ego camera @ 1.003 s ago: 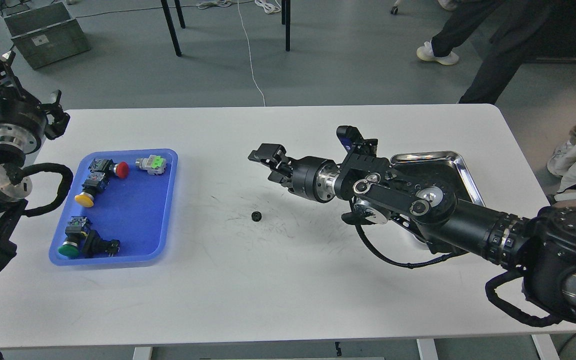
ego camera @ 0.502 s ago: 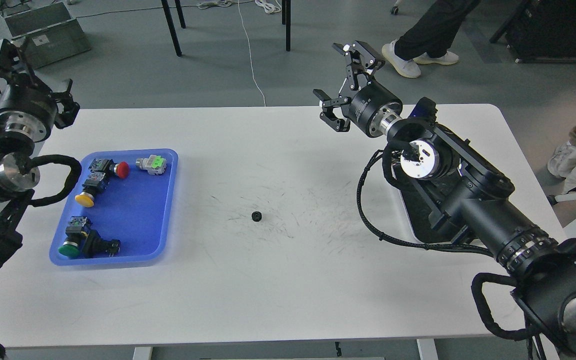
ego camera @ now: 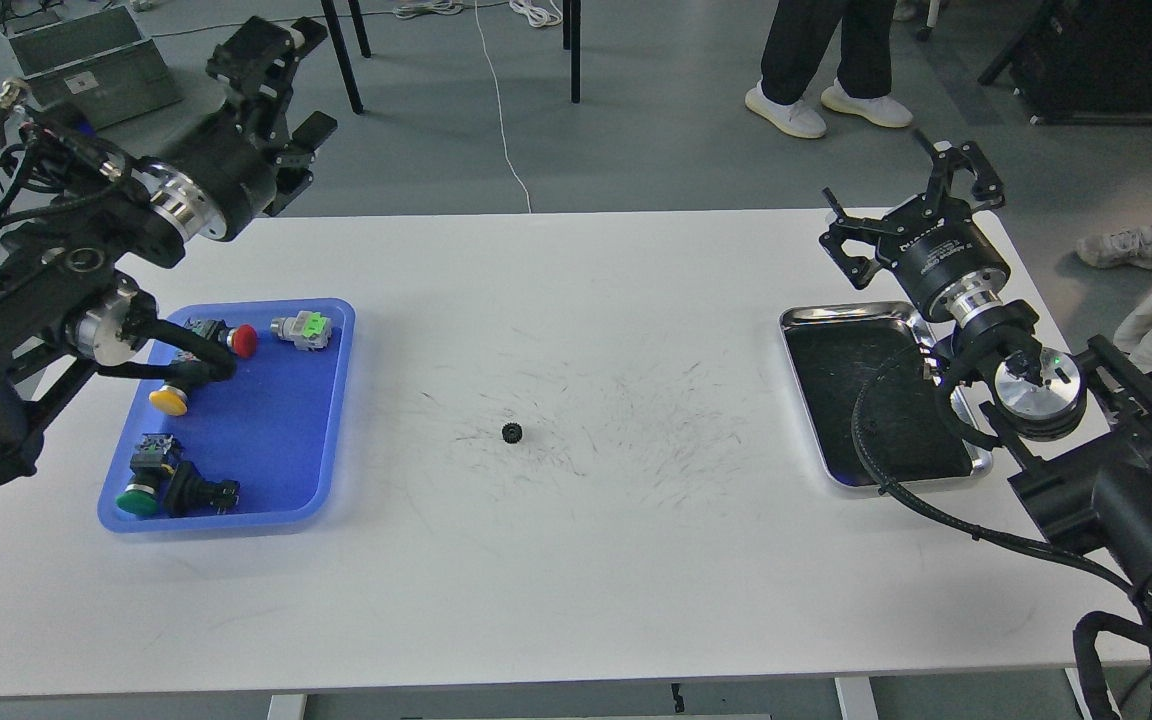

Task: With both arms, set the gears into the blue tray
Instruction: 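Retract the right arm and swing the left gripper toward the part, then grasp the black part on the table with the left gripper, then carry the black part with the left gripper over the blue tray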

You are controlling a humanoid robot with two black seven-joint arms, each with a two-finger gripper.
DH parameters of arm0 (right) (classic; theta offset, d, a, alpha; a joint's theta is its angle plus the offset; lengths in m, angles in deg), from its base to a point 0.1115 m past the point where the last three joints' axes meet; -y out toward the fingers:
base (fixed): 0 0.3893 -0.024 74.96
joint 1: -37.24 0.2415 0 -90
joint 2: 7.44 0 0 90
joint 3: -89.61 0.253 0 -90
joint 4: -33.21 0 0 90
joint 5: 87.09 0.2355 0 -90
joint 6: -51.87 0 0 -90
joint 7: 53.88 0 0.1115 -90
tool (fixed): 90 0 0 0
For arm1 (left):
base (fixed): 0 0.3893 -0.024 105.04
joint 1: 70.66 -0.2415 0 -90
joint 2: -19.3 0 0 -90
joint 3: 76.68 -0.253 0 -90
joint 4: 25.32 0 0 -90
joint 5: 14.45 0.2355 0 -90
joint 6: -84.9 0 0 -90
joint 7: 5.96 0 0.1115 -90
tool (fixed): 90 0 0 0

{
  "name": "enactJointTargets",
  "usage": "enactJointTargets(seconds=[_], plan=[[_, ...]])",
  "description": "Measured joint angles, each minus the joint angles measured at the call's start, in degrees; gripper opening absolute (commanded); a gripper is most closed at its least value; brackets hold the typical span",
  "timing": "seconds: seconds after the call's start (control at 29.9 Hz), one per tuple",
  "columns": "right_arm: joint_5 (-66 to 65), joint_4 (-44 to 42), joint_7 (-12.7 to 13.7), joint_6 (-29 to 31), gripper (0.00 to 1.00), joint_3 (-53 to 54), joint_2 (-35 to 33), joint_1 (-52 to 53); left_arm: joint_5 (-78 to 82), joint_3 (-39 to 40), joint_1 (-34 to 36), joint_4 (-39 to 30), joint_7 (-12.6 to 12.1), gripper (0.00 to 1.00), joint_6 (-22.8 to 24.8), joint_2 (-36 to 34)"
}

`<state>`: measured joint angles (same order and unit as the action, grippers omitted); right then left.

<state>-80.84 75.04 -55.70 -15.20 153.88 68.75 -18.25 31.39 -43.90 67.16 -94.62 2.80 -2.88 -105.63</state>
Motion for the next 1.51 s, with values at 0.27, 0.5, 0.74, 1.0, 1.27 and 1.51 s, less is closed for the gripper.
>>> enactJointTargets(seconds=[0.27,0.5,0.74,1.0,1.27,1.51], plan=[[0.26,-0.41,0.00,0.42,0.97,3.30,-0.17,-3.32,43.16,-10.54,-0.83,-1.45,-0.41,0.97,-0.43,5.94],[0.26,-0.43,0.00,0.47,0.97,3.47,-0.57,-3.83,61.26,-19.20,-3.55,-0.37,-0.54,0.95,-4.17,9.98],[0.26,-0.47,-0.10,0.47,0.97,3.48,-0.63,-4.71,68.63,-23.32,-4.42,6.81,-0.86,0.89,-7.48,14.72],[0.26,-0.46,-0.29,0.46,0.97,3.48,-0.62,-4.91,71.76,-23.93,-7.05,11.79,-0.80,0.79,-8.06,16.51],[0.26,-0.37,-0.38,0.44,0.97,3.42,-0.62,-4.91,72.57,-24.05,-7.88,13.94,-0.74,0.60,-8.96,16.77],[0.24,-0.33,-0.38,0.44,0.97,3.48,-0.62,-4.91,72.59,-24.05,-8.86,15.57,-0.74,0.43,-9.14,17.61]])
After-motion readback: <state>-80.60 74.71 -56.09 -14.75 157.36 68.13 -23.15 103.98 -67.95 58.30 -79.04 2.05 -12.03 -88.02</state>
